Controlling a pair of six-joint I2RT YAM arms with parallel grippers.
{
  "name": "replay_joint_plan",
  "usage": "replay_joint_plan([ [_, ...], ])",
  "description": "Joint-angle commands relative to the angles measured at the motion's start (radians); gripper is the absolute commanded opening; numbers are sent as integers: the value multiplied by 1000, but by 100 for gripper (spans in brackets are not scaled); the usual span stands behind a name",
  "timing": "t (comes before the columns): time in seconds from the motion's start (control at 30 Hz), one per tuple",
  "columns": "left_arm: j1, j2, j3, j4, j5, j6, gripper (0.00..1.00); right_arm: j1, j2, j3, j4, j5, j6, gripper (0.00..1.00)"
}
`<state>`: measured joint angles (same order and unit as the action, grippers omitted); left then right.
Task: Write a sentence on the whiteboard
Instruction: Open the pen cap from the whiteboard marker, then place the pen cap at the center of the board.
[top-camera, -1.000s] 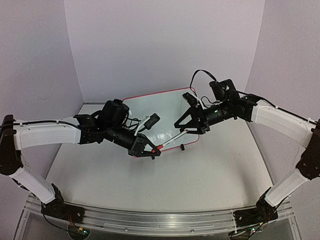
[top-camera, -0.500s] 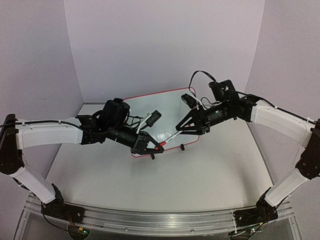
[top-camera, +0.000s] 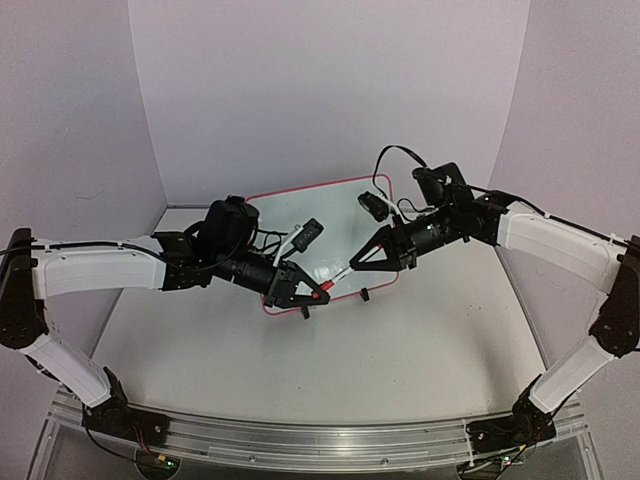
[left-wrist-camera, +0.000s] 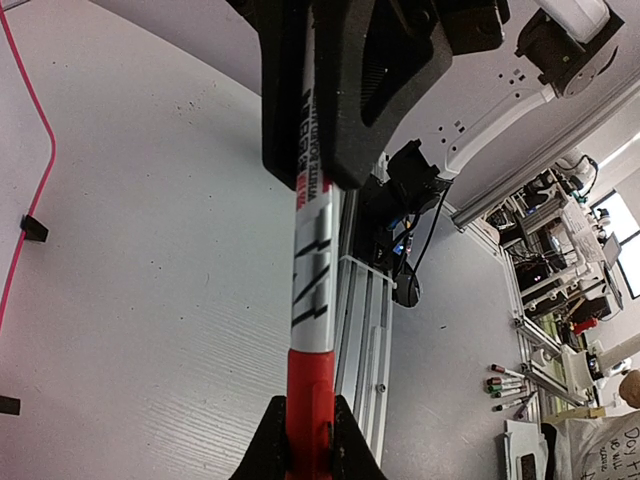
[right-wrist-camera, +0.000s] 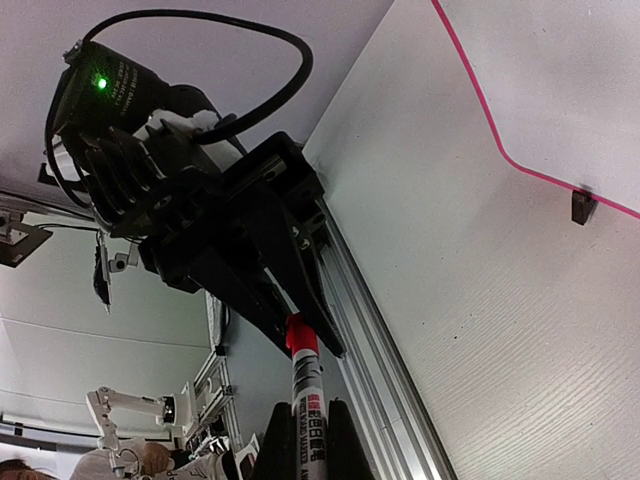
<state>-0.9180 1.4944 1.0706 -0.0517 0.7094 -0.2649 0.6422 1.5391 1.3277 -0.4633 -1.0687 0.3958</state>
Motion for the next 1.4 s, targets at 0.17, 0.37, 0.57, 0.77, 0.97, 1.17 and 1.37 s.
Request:
replay_joint_plan([
  [0.17, 4, -40, -52, 0, -1, 8, 0, -88, -21, 11, 42, -67, -34, 0],
  [0.37, 5, -73, -94, -13, 5, 23, 0, -171, -42, 11, 37, -123, -44, 0],
  [0.57, 4, -103, -113, -76, 1, 55, 0, -276, -88, -19, 0, -174, -71, 0],
  [0.77, 4, -159, -183, -91, -142, 32, 0, -329, -149, -30, -91, -97, -143, 0],
  [0.97, -94, -56, -228, -153, -553, -29, 0, -330, -260, -91, -94, 247, -150, 0],
  [1.17, -168, 99, -171, -124, -638, -54, 0, -331, -314, -126, -91, 352, -154, 0],
  [1.37, -173, 207, -108, -157, -667, -43, 1, -329, -344, -162, -82, 385, -153, 0],
])
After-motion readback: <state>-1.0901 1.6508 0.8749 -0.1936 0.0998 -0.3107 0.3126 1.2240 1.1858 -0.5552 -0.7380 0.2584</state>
